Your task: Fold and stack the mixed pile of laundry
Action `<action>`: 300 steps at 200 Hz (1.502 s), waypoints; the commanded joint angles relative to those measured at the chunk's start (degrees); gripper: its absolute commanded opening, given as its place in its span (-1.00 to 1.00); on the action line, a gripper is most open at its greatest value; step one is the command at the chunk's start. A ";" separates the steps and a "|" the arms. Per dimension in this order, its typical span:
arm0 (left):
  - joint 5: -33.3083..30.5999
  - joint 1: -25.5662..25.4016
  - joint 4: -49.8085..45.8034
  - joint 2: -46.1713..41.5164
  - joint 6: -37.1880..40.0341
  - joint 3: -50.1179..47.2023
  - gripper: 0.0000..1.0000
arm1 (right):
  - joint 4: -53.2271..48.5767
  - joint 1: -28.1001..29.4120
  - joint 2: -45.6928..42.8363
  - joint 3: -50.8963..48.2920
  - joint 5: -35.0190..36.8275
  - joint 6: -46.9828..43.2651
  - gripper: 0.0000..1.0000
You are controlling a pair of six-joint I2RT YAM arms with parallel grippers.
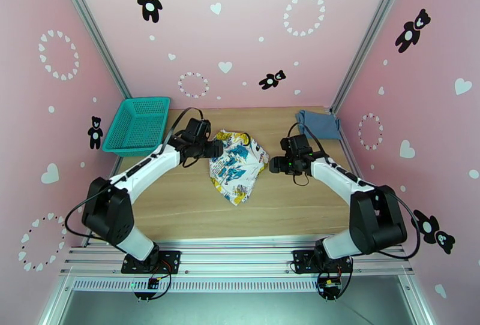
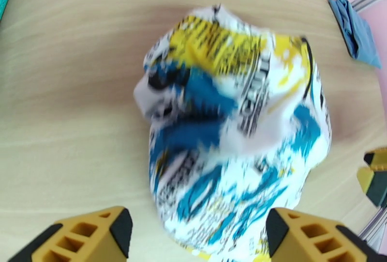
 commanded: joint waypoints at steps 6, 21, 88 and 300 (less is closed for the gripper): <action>3.10 -0.86 -0.62 -4.53 0.52 -8.80 0.55 | 8.60 0.53 7.04 2.40 -6.66 4.12 0.58; 3.63 -0.97 1.70 -8.19 -1.77 -13.62 0.55 | 11.47 0.62 11.26 4.18 -7.62 5.78 0.57; 8.07 -0.93 6.61 -13.71 -2.40 -16.51 0.41 | 12.35 1.94 14.25 12.91 -8.77 6.96 -0.56; 0.93 0.35 -2.31 -24.67 -4.22 -5.75 0.31 | -14.53 22.03 -15.78 28.04 9.63 -0.73 -1.00</action>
